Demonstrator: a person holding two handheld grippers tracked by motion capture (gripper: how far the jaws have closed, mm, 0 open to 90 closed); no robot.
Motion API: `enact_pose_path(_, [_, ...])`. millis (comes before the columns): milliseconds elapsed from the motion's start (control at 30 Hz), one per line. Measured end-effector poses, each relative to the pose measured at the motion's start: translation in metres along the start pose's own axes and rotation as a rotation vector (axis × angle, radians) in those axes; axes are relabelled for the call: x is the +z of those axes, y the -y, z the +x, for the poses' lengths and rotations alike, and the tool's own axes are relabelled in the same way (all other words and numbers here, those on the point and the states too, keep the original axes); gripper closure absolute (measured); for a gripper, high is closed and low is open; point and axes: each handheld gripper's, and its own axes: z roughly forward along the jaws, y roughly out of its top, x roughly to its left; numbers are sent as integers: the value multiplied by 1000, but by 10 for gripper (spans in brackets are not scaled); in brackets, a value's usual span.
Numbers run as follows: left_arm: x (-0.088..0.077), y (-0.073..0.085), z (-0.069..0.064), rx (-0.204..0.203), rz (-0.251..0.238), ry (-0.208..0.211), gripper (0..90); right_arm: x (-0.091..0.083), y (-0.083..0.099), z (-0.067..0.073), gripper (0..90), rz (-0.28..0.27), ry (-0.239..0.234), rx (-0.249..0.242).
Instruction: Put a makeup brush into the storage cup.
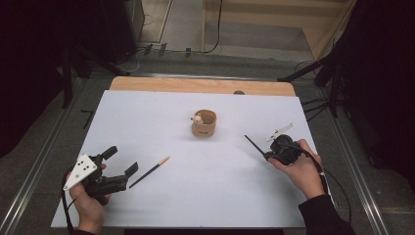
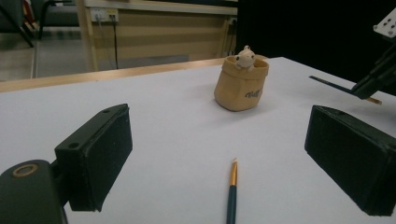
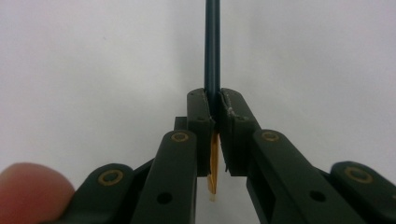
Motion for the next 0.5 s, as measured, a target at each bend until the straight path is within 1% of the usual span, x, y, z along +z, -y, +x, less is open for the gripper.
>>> enact_pose_path(33, [2,-1,-1,-5,-2,6,79,-3,0,2,848,-10,-2,8])
enact_pose_path(167, [12,-4,-5,-12,-7,22,79,-7,-2,7,848,-51,-15,6])
enact_pose_path(333, [25,-7,-14,3,5,66,79,-10,-4,14,847,-101,-31,5])
enact_pose_path(400, [31,-8,-18,6,7,94,79,-10,-6,17,848,-118,-33,-2])
enact_pose_path(500, [40,-10,-25,6,14,149,79,-10,-8,23,848,-138,-49,-13])
